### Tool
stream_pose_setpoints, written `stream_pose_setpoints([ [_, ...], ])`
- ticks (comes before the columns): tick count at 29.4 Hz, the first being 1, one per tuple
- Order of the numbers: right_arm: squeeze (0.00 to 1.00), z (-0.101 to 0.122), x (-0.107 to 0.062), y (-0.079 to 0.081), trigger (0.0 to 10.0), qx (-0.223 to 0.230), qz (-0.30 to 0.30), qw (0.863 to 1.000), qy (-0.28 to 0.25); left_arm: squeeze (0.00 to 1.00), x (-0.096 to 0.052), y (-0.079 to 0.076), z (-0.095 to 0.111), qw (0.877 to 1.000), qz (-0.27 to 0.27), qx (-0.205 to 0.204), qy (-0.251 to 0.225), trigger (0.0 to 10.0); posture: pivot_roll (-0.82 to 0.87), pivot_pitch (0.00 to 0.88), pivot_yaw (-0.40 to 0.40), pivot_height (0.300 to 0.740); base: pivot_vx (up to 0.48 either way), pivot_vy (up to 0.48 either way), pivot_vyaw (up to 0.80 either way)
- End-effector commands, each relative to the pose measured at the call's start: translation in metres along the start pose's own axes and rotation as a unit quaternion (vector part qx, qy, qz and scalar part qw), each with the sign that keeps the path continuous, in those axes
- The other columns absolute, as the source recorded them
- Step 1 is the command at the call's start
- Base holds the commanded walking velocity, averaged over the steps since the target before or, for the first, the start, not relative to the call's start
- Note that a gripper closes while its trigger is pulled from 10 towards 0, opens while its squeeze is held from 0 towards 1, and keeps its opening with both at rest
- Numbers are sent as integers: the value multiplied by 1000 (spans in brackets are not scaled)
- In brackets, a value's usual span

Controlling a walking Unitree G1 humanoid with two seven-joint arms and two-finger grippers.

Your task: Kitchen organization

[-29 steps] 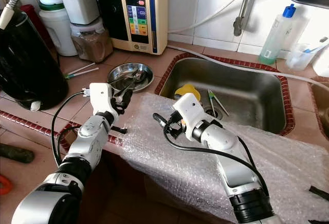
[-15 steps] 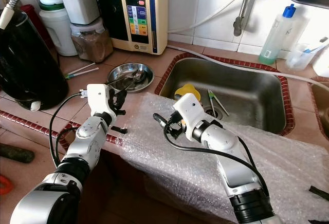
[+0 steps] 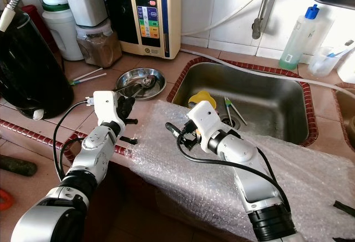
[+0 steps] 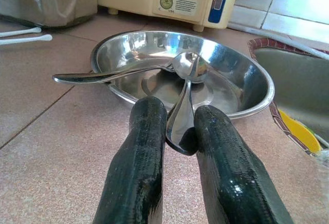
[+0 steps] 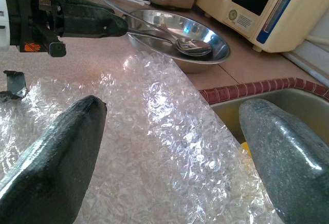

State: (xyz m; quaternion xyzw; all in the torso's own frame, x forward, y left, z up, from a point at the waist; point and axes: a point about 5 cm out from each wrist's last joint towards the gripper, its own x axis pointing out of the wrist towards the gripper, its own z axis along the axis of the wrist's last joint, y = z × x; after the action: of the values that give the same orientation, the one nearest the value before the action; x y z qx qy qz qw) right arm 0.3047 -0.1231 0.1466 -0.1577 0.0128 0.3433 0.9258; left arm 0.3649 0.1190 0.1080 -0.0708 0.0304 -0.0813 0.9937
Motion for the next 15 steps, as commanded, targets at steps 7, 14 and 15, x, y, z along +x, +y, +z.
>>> stream_pose_setpoints([
  [7, 0, 6, 0, -3, 10000, -6, -2, 1000, -9, 0, -1, 1, 10, 999, 2, -2, -35, 0, -85, 0, 48, 740, 0, 0, 0],
  [14, 0, 6, 0, -5, 10000, -7, -6, 1000, -10, 0, -6, -2, 17, 997, -3, -1, -74, 0, -81, 0, 45, 740, 0, 0, 0],
  [15, 0, 6, 1, -6, 10000, -7, -8, 1000, -11, 0, -6, -3, 19, 997, -5, 2, -81, 0, -80, 0, 45, 740, 0, 0, 0],
])
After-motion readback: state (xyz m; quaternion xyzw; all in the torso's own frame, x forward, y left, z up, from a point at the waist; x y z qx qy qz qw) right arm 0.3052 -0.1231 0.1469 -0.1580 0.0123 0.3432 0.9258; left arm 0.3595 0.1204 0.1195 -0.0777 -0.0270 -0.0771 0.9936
